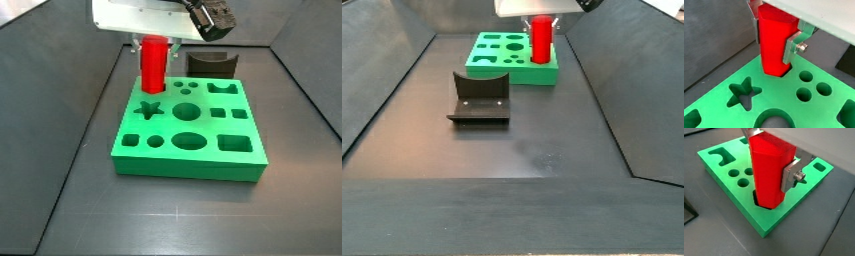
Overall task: Pick up the hexagon object. Move up. Move to above the board. Insert the hexagon object.
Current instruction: Insert the hexagon object.
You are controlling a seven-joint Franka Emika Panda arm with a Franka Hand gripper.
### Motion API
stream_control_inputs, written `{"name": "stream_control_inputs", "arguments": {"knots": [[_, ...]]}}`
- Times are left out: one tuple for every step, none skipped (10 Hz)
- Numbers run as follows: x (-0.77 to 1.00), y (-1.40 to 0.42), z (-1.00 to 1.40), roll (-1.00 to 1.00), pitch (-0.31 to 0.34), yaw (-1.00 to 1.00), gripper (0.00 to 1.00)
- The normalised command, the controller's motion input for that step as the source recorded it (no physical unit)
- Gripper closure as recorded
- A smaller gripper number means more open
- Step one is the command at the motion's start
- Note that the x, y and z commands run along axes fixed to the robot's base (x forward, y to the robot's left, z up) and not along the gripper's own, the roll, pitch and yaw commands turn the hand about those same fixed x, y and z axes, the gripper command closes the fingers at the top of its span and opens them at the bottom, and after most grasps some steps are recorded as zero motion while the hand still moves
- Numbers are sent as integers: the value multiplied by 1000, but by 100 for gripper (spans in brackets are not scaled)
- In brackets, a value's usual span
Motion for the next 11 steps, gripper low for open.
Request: {"name": "stream_control_inputs", "arguments": {"knots": [[0,-291,-1000,106,-114,0,100],[0,-129,-974,110,-124,0,100],[0,0,-917,196,-77,0,100],[0,0,0,9,0,0,100],[0,86,-663,103,-70,-54,100],[0,77,-600,97,-66,-71,100],[37,109,-671,104,-53,-157,100],[0,0,-186,0,-13,-31,100],[0,-114,-657,0,-210,-40,100],[-80,-334,-1000,46,-134,-366,100],[-154,-383,-1000,9,-77,-457,100]]}}
